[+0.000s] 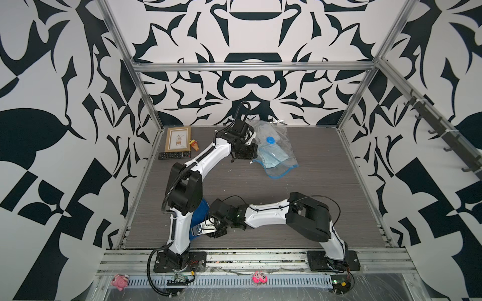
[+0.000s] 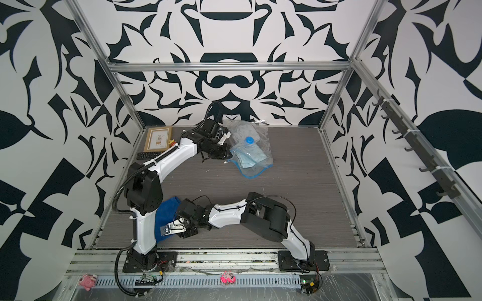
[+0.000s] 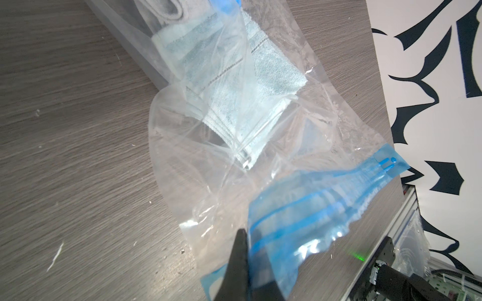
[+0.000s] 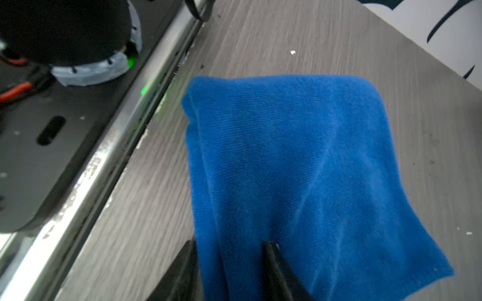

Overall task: Place the folded towel into the vacuum bag
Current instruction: Move the towel to the center of the board.

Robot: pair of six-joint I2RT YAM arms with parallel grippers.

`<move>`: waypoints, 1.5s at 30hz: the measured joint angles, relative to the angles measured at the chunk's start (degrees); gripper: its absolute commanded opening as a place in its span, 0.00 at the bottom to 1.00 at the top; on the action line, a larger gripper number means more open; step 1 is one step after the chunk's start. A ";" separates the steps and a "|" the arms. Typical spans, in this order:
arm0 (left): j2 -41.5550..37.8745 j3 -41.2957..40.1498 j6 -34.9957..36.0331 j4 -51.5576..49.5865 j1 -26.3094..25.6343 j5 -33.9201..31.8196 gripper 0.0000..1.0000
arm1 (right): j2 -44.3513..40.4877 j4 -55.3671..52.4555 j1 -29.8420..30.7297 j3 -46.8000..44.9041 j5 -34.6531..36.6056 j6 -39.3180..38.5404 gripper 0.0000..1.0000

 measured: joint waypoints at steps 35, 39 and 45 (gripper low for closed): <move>-0.20 -0.02 -2.16 1.46 1.53 -2.05 0.00 | -43.65 -27.23 -12.07 -28.68 14.27 22.64 0.64; -1.90 -1.42 -2.60 2.40 1.55 -3.10 0.00 | -52.72 -31.36 -13.68 -28.00 13.92 29.09 0.84; -6.51 -6.95 -3.39 4.85 1.64 -5.88 0.00 | -53.64 -38.75 -27.19 -18.08 10.69 50.27 0.78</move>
